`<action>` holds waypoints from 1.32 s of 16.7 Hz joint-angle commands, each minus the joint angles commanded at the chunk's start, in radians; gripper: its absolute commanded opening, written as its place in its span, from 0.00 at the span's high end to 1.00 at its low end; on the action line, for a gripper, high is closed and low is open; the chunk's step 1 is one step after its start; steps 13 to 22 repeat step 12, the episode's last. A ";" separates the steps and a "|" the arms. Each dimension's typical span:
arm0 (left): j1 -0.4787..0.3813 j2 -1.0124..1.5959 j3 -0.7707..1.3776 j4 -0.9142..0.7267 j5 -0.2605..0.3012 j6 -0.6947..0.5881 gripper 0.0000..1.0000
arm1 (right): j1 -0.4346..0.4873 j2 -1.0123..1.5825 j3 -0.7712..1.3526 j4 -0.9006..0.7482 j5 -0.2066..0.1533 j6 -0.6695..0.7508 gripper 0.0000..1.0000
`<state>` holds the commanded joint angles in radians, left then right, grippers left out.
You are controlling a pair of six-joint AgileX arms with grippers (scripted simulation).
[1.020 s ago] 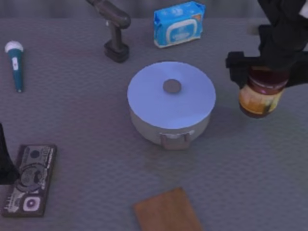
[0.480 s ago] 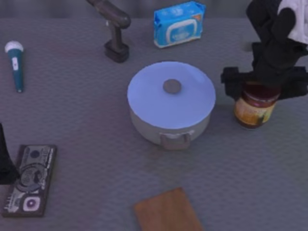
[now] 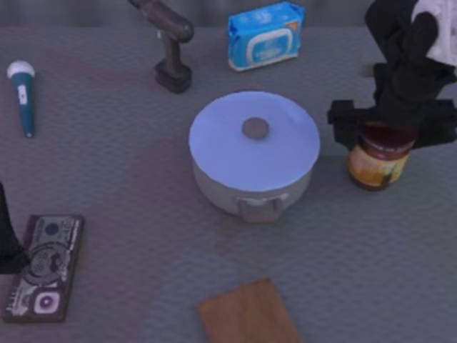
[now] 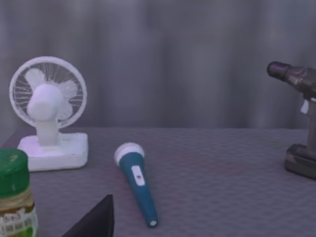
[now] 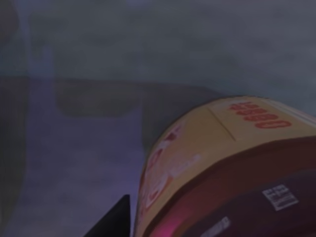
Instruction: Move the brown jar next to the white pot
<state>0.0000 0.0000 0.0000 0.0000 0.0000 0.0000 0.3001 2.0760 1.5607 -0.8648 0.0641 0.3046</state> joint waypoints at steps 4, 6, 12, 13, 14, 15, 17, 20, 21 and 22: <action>0.000 0.000 0.000 0.000 0.000 0.000 0.00 | 0.000 0.000 0.000 0.000 0.000 0.000 0.17; 0.000 0.000 0.000 0.000 0.000 0.000 0.00 | 0.000 0.000 0.000 0.000 0.000 0.000 0.02; 0.000 0.000 0.000 0.000 0.000 0.000 0.00 | 0.000 0.000 0.000 0.000 0.000 0.000 0.00; 0.000 0.000 0.000 0.000 0.000 0.000 0.00 | 0.000 0.000 0.000 0.000 0.000 0.000 0.00; 0.000 0.000 0.000 0.000 0.000 0.000 0.00 | 0.000 0.000 0.000 0.000 0.000 0.000 0.00; 0.000 0.000 0.000 0.000 0.000 0.000 0.00 | 0.000 0.000 0.000 0.000 0.000 0.000 0.00; 0.000 0.000 0.000 0.000 0.000 0.000 0.00 | 0.000 0.000 0.000 0.000 0.000 0.000 0.00; 0.000 0.000 0.000 0.000 0.000 0.000 0.00 | 0.000 0.000 0.000 0.000 0.000 0.000 0.00; 0.000 0.000 0.000 0.000 0.000 0.000 0.00 | 0.000 0.000 0.000 0.000 0.000 0.000 0.00; 0.000 0.000 0.000 0.000 0.000 0.000 0.00 | 0.000 0.000 0.000 0.000 0.000 0.000 0.00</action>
